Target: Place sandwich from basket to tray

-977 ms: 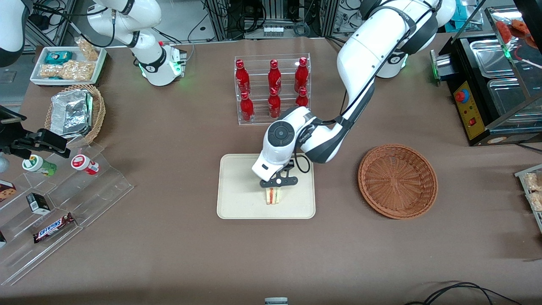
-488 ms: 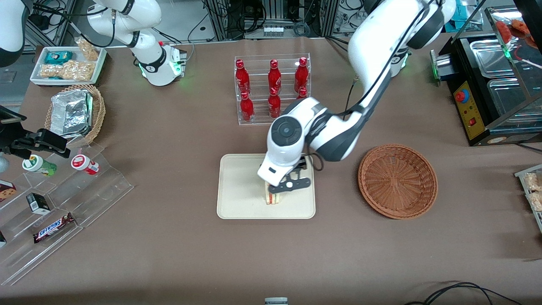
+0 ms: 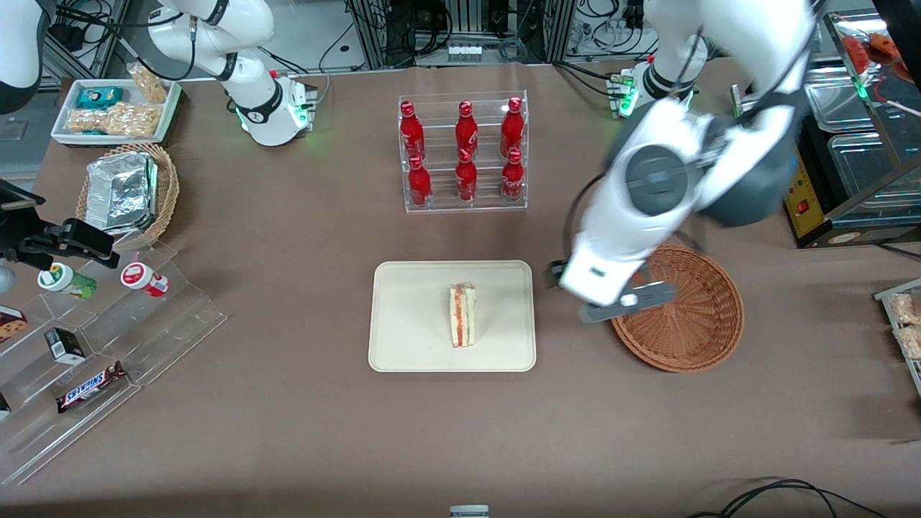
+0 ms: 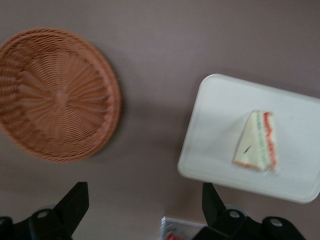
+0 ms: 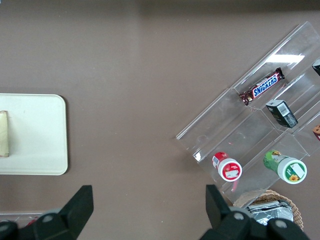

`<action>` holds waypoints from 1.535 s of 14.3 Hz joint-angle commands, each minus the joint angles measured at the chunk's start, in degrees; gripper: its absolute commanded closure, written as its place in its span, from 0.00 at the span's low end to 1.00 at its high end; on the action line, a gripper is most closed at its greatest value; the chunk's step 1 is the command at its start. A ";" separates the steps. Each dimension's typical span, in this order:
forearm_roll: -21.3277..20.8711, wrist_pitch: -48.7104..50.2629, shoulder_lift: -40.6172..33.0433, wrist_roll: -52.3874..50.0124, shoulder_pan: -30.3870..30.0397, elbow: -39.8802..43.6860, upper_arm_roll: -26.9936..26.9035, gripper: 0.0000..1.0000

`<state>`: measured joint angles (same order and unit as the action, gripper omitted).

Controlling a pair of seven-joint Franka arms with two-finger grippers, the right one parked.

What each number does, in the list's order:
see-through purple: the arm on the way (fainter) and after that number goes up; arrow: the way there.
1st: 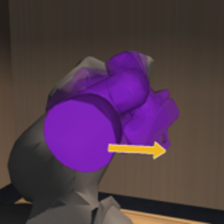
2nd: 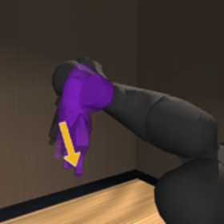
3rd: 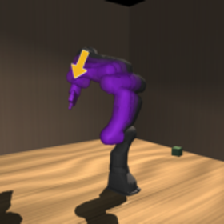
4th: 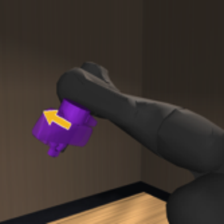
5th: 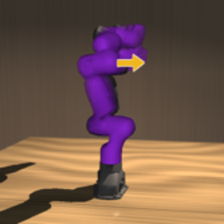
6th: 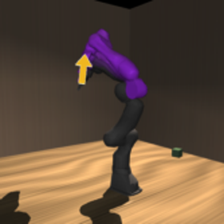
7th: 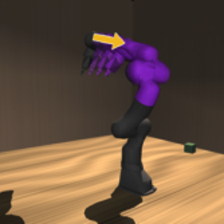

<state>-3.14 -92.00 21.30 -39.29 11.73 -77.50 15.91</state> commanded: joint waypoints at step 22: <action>1.82 15.18 -25.34 31.91 -15.95 -13.38 -8.53 0.00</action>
<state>-1.11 -78.00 -4.16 -8.42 -5.57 -92.74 8.38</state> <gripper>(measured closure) 0.000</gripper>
